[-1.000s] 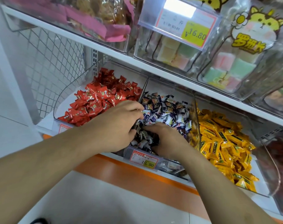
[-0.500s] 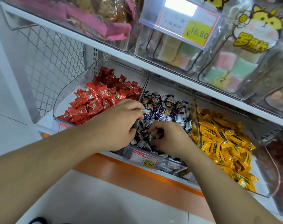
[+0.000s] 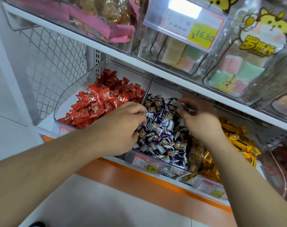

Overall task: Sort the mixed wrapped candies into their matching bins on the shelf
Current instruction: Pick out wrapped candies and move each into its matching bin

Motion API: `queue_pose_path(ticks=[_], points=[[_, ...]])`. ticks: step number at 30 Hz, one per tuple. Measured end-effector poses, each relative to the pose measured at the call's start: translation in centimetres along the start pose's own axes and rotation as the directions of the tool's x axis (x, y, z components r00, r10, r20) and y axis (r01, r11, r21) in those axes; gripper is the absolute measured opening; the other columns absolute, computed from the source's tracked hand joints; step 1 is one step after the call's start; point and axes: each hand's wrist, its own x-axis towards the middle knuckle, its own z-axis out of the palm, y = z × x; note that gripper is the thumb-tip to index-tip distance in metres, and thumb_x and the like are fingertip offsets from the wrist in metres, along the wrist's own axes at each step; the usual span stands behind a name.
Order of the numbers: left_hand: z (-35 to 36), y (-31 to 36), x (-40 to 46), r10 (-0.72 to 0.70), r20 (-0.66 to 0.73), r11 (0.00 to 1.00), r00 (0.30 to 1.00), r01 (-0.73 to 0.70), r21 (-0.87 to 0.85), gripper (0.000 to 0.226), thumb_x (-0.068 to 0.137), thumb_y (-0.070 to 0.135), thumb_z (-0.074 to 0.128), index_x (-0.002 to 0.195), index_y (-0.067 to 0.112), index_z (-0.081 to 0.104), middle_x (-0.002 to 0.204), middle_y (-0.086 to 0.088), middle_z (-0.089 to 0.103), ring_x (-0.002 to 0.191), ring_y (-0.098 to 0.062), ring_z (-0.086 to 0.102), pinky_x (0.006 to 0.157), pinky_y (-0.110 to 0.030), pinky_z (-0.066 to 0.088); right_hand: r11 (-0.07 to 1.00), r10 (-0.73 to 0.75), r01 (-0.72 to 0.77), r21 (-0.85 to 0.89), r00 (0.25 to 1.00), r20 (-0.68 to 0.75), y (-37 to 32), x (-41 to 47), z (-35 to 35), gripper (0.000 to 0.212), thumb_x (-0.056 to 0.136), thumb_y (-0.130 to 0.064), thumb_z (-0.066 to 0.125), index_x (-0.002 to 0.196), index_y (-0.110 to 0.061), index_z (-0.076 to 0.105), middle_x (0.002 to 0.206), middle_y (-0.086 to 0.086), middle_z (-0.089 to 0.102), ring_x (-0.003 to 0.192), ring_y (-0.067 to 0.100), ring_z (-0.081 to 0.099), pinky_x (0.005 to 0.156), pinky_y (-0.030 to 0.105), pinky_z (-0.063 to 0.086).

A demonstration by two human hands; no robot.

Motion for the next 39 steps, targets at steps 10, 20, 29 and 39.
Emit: queue_pose_path(ticks=[10, 20, 29, 39], points=[[0.1, 0.3, 0.2, -0.004, 0.012, 1.0, 1.0, 0.004, 0.017, 0.044, 0.098, 0.016, 0.057, 0.141, 0.028, 0.053, 0.156, 0.018, 0.03, 0.148, -0.003, 0.005, 0.12, -0.024, 0.018, 0.952, -0.125, 0.152, -0.268, 0.985, 0.115, -0.4, -2.2, -0.6, 0.052, 0.094, -0.012, 0.07, 0.143, -0.026, 0.059, 0.149, -0.003, 0.055, 0.114, 0.013, 0.061, 0.097, 0.013, 0.032], [0.1, -0.2, 0.1, 0.011, 0.007, 1.0, 1.0, -0.011, -0.024, 0.035, 0.098, 0.017, 0.06, 0.132, 0.028, 0.059, 0.152, 0.022, 0.034, 0.149, 0.0, 0.007, 0.121, -0.021, 0.018, 0.972, -0.195, 0.237, 0.004, 0.789, 0.582, -3.4, -4.5, 5.0, 0.065, 0.085, -0.028, 0.079, 0.144, -0.042, 0.054, 0.136, -0.017, 0.062, 0.117, 0.005, 0.06, 0.1, 0.03, 0.053], [0.2, -0.4, 0.1, 0.011, 0.008, 1.0, 1.0, -0.01, -0.021, 0.036, 0.1, 0.019, 0.059, 0.134, 0.028, 0.057, 0.153, 0.024, 0.033, 0.148, 0.002, 0.006, 0.114, -0.014, 0.012, 0.943, -0.213, 0.327, -0.067, 0.744, 0.634, -1.9, -3.5, 5.9, 0.034, 0.077, -0.033, 0.082, 0.103, -0.043, 0.063, 0.107, -0.014, 0.056, 0.092, 0.009, 0.056, 0.08, 0.036, 0.056], [0.2, -0.3, 0.2, 0.008, 0.012, 1.0, 1.0, -0.008, -0.005, 0.036, 0.1, 0.019, 0.059, 0.134, 0.028, 0.057, 0.154, 0.023, 0.033, 0.148, 0.001, 0.006, 0.118, -0.019, 0.016, 0.958, -0.151, 0.273, -0.088, 0.741, 0.654, -1.6, -3.9, 5.6, 0.06, 0.078, -0.039, 0.075, 0.131, -0.057, 0.055, 0.122, -0.016, 0.069, 0.104, 0.008, 0.066, 0.086, 0.037, 0.06]])
